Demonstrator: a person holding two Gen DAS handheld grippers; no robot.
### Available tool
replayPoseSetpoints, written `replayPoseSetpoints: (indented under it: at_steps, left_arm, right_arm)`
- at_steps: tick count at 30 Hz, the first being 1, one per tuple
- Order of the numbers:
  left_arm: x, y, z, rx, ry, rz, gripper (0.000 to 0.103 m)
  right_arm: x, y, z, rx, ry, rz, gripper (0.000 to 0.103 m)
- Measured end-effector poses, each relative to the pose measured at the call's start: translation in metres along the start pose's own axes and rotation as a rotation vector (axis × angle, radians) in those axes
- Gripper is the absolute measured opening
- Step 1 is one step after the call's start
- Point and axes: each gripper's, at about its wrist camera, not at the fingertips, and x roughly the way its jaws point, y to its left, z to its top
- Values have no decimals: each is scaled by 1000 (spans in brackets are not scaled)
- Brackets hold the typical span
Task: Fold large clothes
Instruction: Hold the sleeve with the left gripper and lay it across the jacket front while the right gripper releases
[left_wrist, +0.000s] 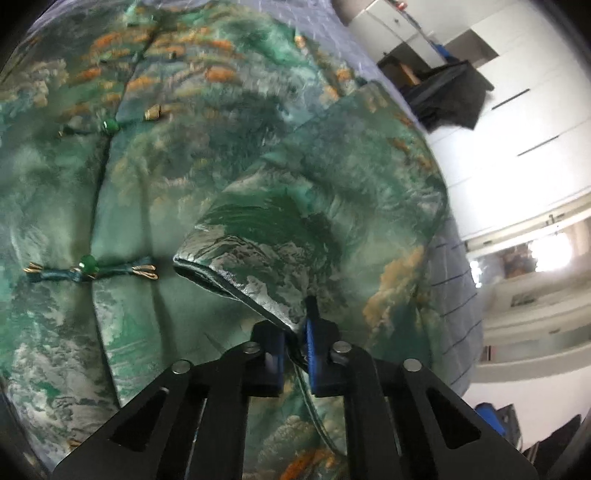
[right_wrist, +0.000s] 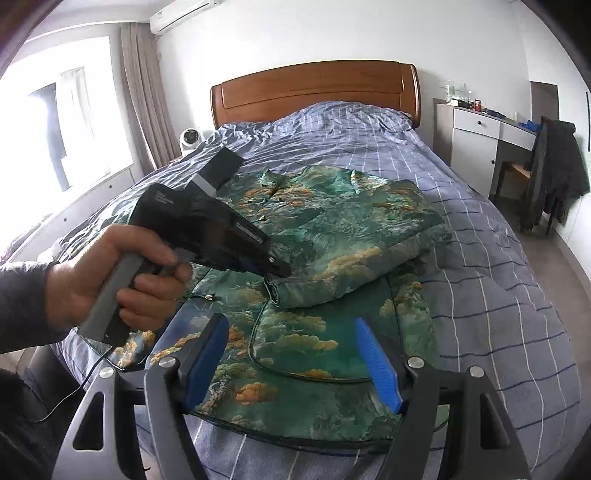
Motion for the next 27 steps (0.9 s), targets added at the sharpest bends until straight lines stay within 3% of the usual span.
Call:
replayPoseSetpoints:
  at_steps: [6,10,14,19,23,27]
  left_arm:
    - [-42,-38,11,158,-104,45,5]
    - [-58,-40,30,242,-152,69,5]
    - [-81,-25,69,281,-222,136,5]
    - [-105,12,113,256,-289,208,5]
    - [-88,44,136,224,-274,258,5]
    - [-49,86,137,150,-173,272,5]
  right_arm:
    - [-9,-3,-4,15,-17,-6,73]
    - [-13,-7,-4,35,-32,-12,73]
    - [-16,-11,-3,56,-45,-21,73]
    - [-16,-17,1,54,-47,-32,73]
    - [-3,-29,17,31,-26,-46,73]
    - [17,-46,44,-9,1,-61,73]
